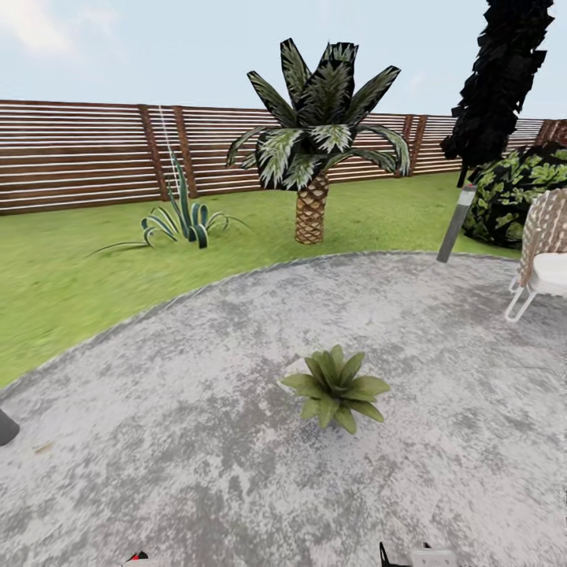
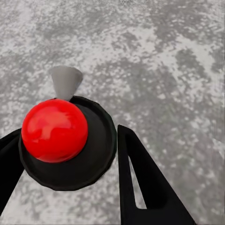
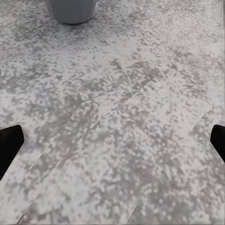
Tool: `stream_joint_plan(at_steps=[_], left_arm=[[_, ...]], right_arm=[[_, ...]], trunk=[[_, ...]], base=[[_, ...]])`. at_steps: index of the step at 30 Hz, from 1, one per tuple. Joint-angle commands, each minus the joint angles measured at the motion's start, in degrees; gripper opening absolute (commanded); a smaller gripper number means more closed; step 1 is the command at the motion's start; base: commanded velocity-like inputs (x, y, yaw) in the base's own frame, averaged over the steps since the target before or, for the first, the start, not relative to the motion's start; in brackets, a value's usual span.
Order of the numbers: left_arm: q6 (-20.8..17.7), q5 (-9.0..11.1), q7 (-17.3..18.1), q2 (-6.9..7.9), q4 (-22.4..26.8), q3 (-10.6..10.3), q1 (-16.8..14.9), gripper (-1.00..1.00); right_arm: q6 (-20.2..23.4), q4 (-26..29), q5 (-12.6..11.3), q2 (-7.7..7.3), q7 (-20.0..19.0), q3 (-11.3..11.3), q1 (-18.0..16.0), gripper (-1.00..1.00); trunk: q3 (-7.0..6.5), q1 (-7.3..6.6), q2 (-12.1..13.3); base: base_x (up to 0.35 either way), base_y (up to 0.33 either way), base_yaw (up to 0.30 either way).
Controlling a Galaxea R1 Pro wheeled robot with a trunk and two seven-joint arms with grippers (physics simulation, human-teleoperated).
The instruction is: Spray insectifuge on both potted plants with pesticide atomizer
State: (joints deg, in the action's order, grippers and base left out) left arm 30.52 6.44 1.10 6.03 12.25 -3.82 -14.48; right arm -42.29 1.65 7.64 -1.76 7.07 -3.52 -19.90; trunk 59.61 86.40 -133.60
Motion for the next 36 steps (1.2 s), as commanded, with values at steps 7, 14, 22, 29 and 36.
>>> stream_joint_plan(at_steps=[7, 14, 22, 29, 36], left_arm=[[0.2, 0.6, 0.1, 0.03, 0.0, -0.4, 0.0, -1.00], [0.2, 0.6, 0.1, 0.03, 0.0, -0.3, 0.0, -1.00], [0.2, 0.6, 0.1, 0.03, 0.0, -0.4, 0.0, -1.00], [0.2, 0.7, 0.1, 0.03, 0.0, -0.3, 0.0, -1.00], [0.2, 0.7, 0.1, 0.03, 0.0, -0.3, 0.0, -1.00]], right_arm=[[-0.2, -0.1, 0.6, 0.00, 0.3, -0.3, 0.0, 1.00], [-0.2, -0.1, 0.6, 0.00, 0.3, -0.3, 0.0, 1.00], [-0.2, -0.1, 0.6, 0.00, 0.3, -0.3, 0.0, 1.00], [-0.2, -0.1, 0.6, 0.00, 0.3, -0.3, 0.0, 1.00], [-0.2, -0.1, 0.6, 0.00, 0.3, -0.3, -0.1, 1.00]], trunk=[[0.05, 0.00, 0.0], [0.05, 0.00, 0.0], [0.05, 0.00, 0.0], [0.05, 0.00, 0.0], [0.05, 0.00, 0.0]], base=[[0.142, 0.304, -0.263], [0.154, 0.304, -0.263], [0.156, 0.305, -0.263], [0.140, 0.308, -0.263], [0.113, 0.312, -0.263]])
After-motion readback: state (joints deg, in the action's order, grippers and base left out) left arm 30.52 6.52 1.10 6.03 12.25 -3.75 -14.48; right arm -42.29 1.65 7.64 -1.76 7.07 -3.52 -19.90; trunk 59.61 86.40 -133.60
